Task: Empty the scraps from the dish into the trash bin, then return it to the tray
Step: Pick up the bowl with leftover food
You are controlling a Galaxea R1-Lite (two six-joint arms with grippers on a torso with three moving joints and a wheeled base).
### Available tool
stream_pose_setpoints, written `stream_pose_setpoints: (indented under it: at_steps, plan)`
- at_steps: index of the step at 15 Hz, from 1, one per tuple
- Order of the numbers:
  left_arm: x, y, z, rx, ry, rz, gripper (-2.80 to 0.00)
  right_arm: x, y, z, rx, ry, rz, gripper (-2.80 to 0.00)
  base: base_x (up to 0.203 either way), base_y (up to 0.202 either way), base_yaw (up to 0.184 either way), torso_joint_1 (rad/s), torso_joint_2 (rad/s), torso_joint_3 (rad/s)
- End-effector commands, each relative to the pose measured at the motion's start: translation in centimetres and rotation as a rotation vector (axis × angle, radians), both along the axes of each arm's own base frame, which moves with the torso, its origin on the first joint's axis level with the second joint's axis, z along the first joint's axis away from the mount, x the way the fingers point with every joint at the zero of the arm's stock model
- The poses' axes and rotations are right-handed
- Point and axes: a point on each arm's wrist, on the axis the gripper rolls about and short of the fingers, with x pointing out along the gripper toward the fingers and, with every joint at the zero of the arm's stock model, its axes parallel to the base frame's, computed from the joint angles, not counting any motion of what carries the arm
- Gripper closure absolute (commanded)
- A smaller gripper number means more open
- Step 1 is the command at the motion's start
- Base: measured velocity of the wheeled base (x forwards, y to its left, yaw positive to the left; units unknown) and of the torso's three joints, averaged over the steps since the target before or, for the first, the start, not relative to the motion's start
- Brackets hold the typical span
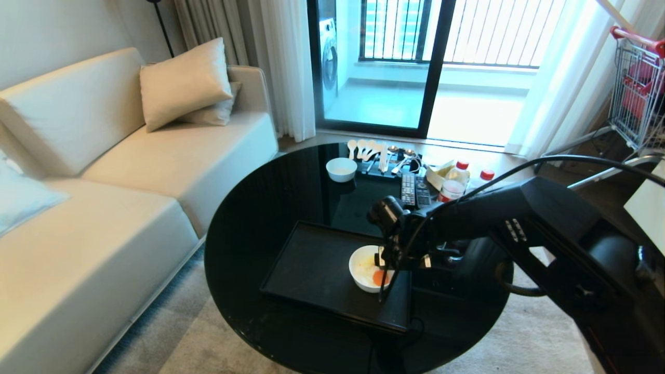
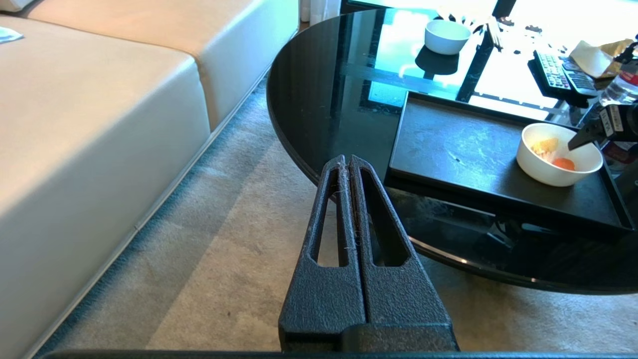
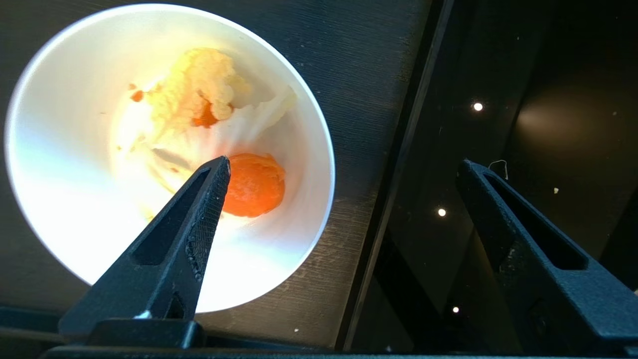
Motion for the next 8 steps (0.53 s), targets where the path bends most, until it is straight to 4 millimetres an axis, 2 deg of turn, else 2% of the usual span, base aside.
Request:
stream_pose_setpoints:
  at_steps: [1, 4, 7, 8]
  plan:
    - [0.0, 0.0, 0.0, -0.001, -0.001, 0.001, 0.00, 0.1, 0.0, -0.8, -0.009, 0.010, -0.005, -2.80, 0.000, 0.000, 0.000, 0.000, 0.00, 0.000]
    - [0.0, 0.0, 0.0, -0.001, -0.001, 0.001, 0.00, 0.4, 0.0, -1.4, -0.014, 0.016, -0.009, -2.80, 0.000, 0.000, 0.000, 0.000, 0.00, 0.000]
    - [0.0, 0.0, 0.0, -0.001, -0.001, 0.001, 0.00, 1.2, 0.4, -1.1, 0.003, -0.010, -0.011, -2.80, 0.000, 0.000, 0.000, 0.000, 0.00, 0.000]
    - [0.0, 0.0, 0.0, -0.001, -0.001, 0.001, 0.00, 1.3, 0.5, -1.1, 0.005, -0.013, -0.011, 0.00, 0.000, 0.000, 0.000, 0.000, 0.00, 0.000]
